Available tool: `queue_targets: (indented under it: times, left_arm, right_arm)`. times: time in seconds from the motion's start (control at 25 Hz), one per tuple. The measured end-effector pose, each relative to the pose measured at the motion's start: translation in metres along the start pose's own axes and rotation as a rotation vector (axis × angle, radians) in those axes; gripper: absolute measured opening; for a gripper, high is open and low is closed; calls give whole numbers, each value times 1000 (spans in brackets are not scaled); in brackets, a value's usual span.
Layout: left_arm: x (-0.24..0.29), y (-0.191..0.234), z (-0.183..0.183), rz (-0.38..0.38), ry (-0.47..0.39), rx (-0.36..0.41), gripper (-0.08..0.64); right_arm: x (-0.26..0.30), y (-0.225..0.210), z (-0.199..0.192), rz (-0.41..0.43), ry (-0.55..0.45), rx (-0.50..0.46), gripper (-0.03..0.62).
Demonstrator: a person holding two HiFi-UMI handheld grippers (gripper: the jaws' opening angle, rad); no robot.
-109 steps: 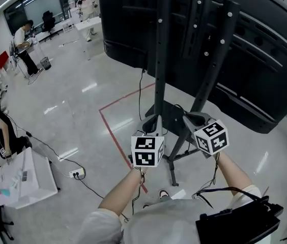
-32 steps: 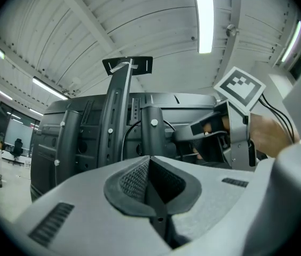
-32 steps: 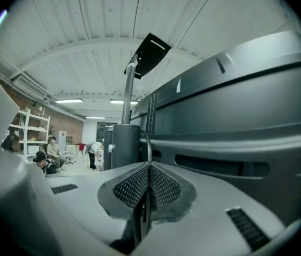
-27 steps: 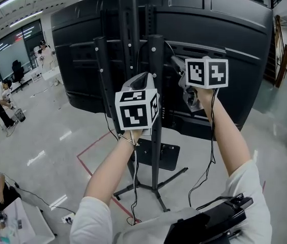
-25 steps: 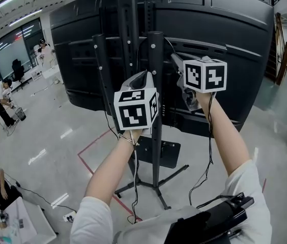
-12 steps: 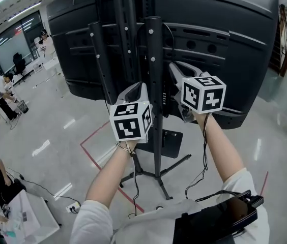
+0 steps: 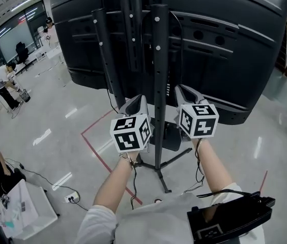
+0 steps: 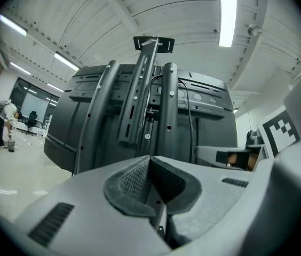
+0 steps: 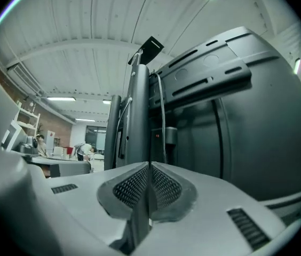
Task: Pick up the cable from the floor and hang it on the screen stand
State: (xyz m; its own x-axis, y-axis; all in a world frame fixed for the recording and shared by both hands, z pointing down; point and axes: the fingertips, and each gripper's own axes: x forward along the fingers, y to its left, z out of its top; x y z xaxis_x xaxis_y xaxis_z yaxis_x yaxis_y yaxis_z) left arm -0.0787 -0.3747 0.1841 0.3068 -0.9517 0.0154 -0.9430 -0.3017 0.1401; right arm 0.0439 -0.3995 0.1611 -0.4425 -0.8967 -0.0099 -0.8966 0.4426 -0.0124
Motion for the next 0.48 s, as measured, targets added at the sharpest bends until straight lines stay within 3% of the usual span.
queue_targets:
  times: [0.2, 0.48]
  left_arm:
    - [-9, -1, -32, 41, 10, 25, 0]
    - [-8, -2, -63, 51, 34, -40, -1]
  right_arm:
    - [-9, 4, -56, -6, 65, 49, 21]
    - [-22, 4, -88, -30, 90, 89, 20]
